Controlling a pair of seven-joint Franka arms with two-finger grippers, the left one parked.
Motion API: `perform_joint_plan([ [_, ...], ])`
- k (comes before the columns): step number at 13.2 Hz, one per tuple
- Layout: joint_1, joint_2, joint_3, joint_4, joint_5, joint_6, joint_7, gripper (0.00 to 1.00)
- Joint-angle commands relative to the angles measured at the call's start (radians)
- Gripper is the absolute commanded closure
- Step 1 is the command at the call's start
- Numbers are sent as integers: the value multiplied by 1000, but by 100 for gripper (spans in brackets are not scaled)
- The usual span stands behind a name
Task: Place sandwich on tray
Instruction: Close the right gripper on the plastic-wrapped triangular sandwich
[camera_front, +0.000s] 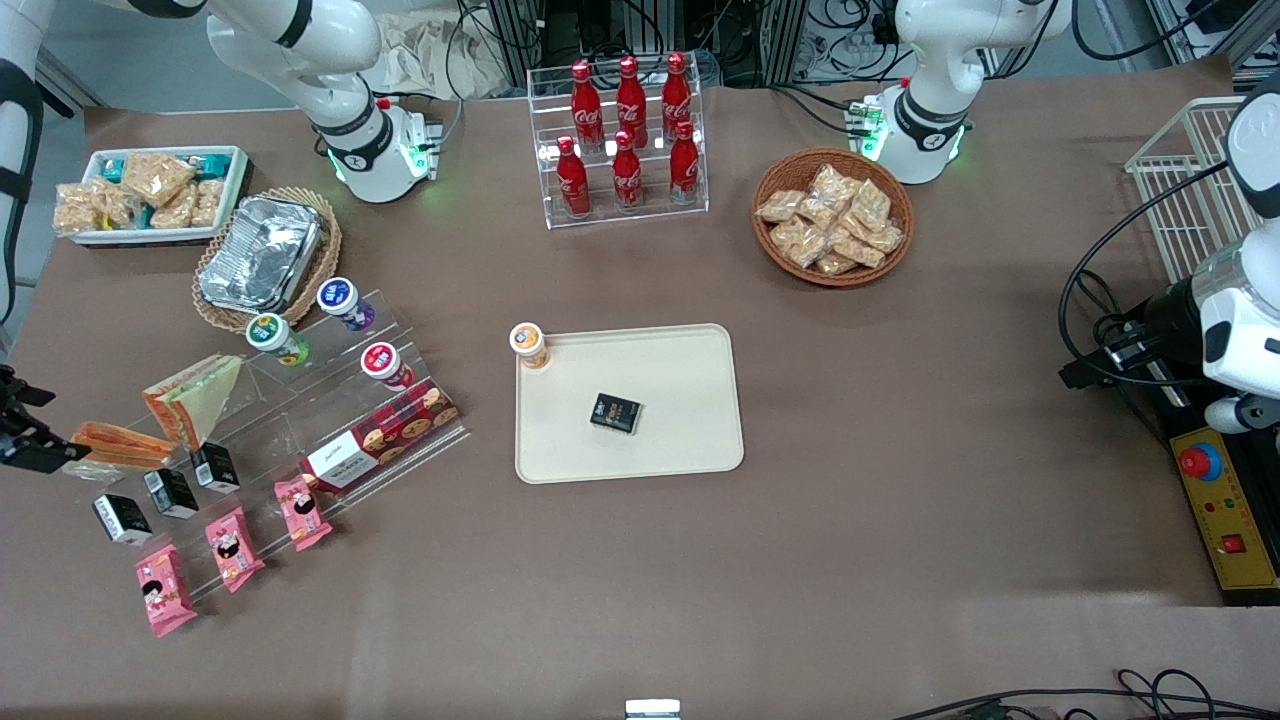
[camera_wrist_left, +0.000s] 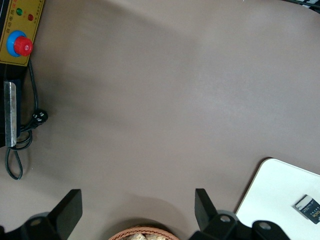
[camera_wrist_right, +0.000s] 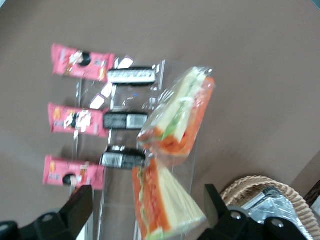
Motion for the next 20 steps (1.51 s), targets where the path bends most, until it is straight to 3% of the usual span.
perform_joint_plan([
  [1, -52, 48, -1, 15, 69, 20, 94, 2],
  [4, -63, 60, -1, 15, 97, 21, 221, 2],
  [10, -90, 92, -1, 12, 163, 51, 297, 2],
  [20, -107, 120, 2, 0, 204, 63, 272, 2],
])
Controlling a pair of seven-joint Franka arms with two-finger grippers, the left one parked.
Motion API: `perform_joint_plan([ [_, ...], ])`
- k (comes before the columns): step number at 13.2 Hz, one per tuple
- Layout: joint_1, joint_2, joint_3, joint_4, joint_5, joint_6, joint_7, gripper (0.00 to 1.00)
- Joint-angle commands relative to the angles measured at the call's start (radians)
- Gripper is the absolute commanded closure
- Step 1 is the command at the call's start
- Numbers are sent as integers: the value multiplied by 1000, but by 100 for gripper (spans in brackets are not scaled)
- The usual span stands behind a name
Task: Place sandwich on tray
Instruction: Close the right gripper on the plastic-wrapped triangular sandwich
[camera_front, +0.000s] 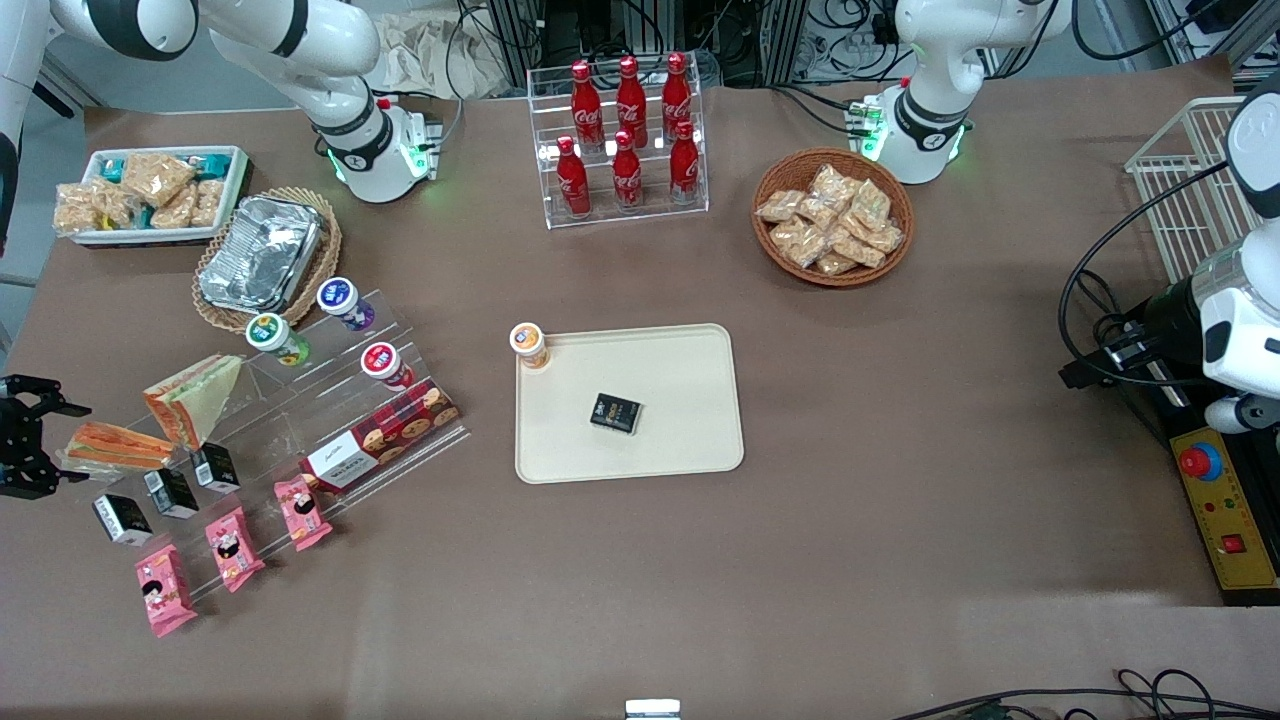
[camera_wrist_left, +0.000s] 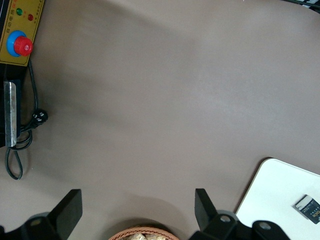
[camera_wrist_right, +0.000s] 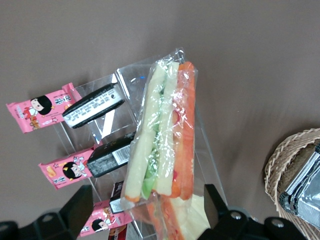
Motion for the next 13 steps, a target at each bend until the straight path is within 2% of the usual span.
perform_joint_plan([
  [1, -24, 14, 2, 1, 55, 9, -49, 2],
  [2, -25, 15, 0, -2, 79, 9, -68, 2],
  [5, -25, 17, 0, -7, 82, 11, -68, 8],
  [6, -27, 18, 0, -7, 82, 11, -70, 15],
  [9, -29, 20, 0, -7, 82, 11, -70, 54],
  [11, -29, 20, 0, -7, 76, 9, -77, 67],
  [13, -27, 17, 0, -6, 75, 0, -181, 85],
])
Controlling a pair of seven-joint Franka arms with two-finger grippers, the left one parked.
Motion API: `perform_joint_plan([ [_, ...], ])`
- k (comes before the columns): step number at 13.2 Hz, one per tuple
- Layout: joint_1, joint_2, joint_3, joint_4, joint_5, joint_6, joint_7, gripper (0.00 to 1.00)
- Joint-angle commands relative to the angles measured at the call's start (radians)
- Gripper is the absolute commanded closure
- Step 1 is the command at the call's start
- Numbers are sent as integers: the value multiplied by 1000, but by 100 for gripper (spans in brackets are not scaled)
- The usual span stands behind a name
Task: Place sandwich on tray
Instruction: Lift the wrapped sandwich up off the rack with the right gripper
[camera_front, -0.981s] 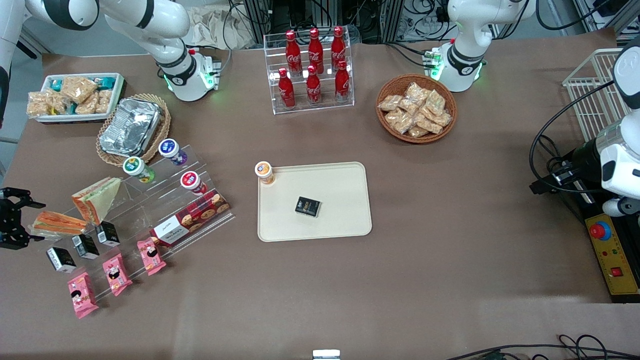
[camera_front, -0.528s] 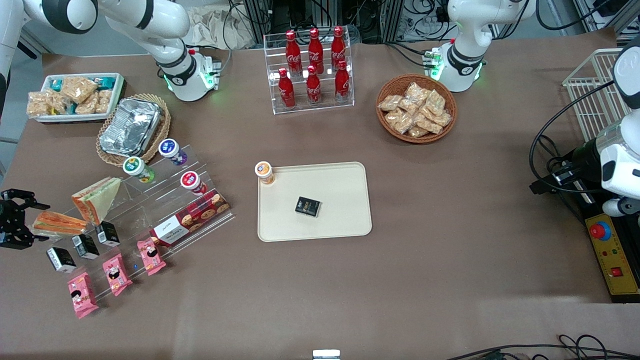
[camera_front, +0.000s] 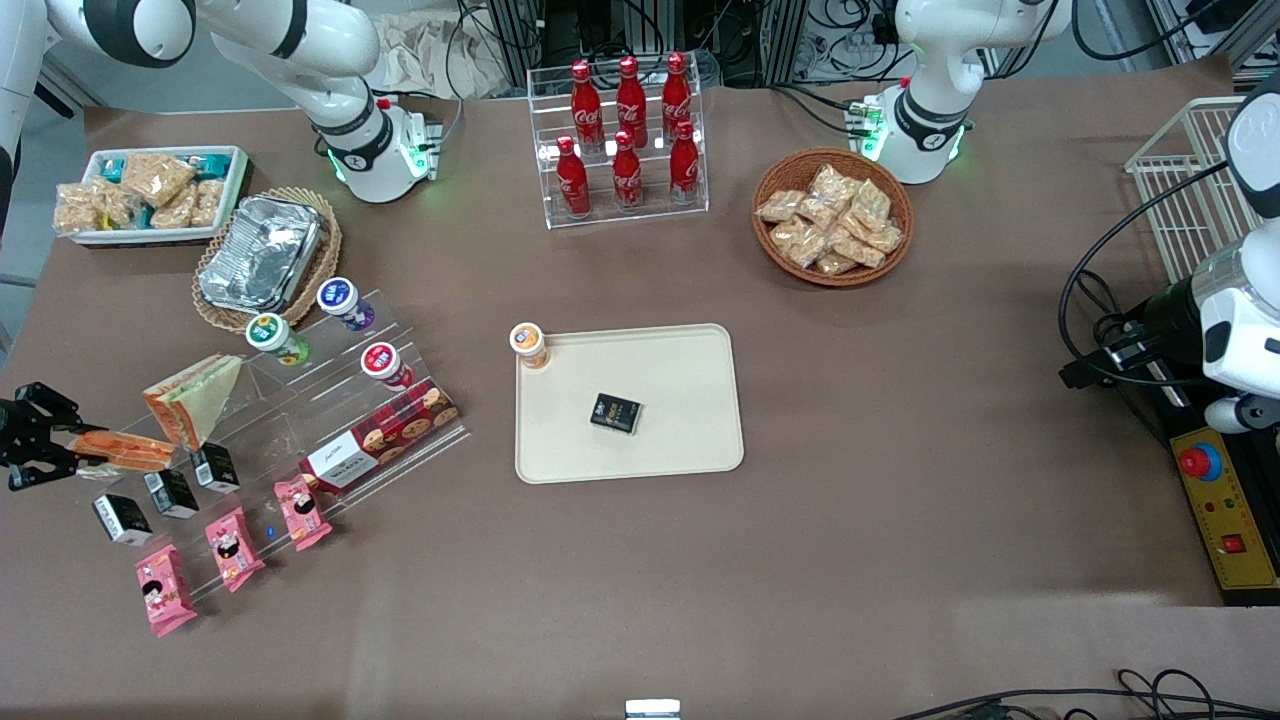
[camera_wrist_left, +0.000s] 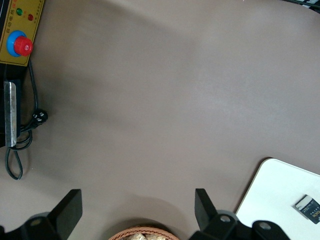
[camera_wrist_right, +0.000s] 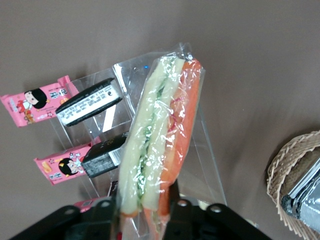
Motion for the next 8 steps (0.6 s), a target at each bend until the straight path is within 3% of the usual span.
perform_joint_plan([
  [1, -7, 0, 2, 2, 24, -2, -128, 87],
  [7, -6, -9, 0, 43, -6, -73, -211, 87],
  [8, -4, -17, 2, 54, -8, -73, -279, 96],
])
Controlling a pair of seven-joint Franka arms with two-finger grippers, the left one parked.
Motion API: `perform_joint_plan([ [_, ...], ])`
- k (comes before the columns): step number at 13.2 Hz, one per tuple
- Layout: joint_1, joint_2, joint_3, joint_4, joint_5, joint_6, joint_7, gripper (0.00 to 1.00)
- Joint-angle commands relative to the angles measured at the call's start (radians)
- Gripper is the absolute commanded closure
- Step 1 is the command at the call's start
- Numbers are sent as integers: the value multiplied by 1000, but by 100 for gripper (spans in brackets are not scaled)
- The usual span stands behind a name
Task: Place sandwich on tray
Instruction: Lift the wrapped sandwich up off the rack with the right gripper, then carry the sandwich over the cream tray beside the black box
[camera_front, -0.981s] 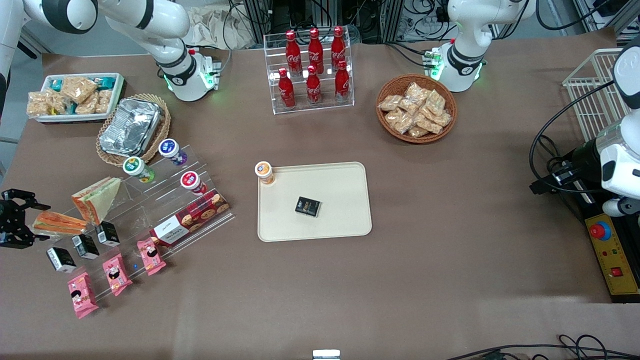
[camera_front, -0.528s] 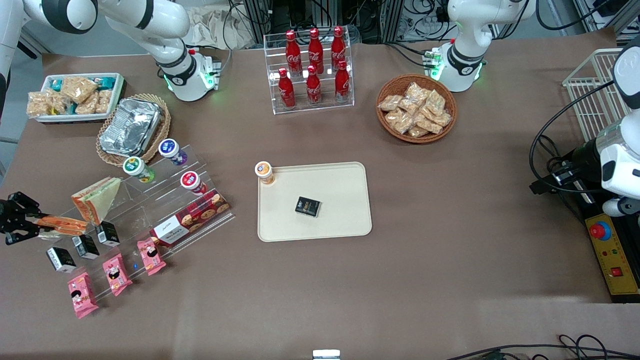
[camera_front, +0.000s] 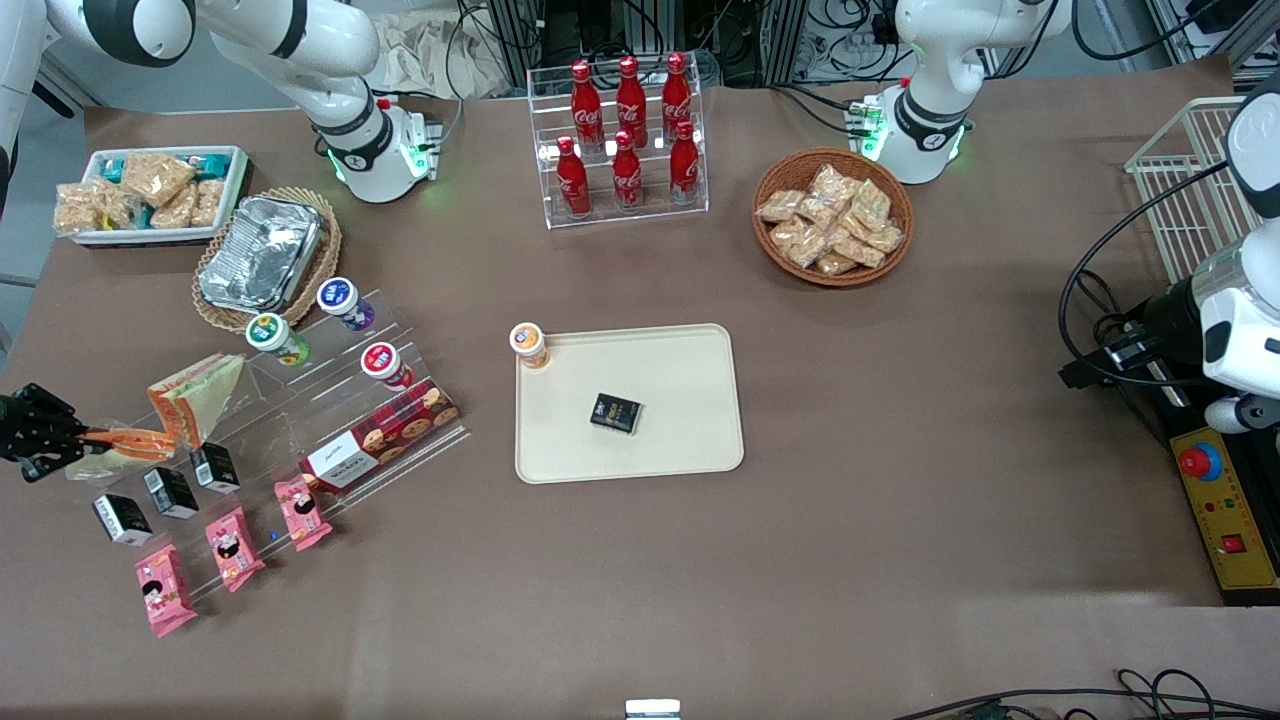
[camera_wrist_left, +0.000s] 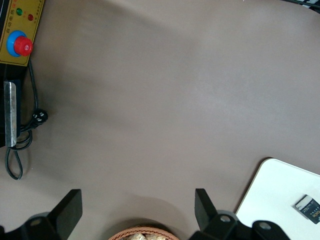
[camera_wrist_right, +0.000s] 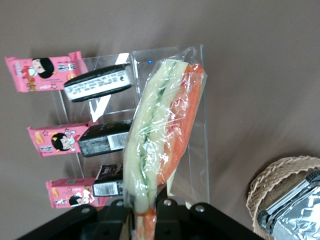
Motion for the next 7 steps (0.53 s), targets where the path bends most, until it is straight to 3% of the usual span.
perform_joint_plan([
  [1, -4, -14, 4, 44, -6, -28, -146, 98],
  [4, -4, -25, 7, 96, -5, -19, -211, 99],
  [7, -1, -27, 14, 124, 0, -14, -442, 100],
])
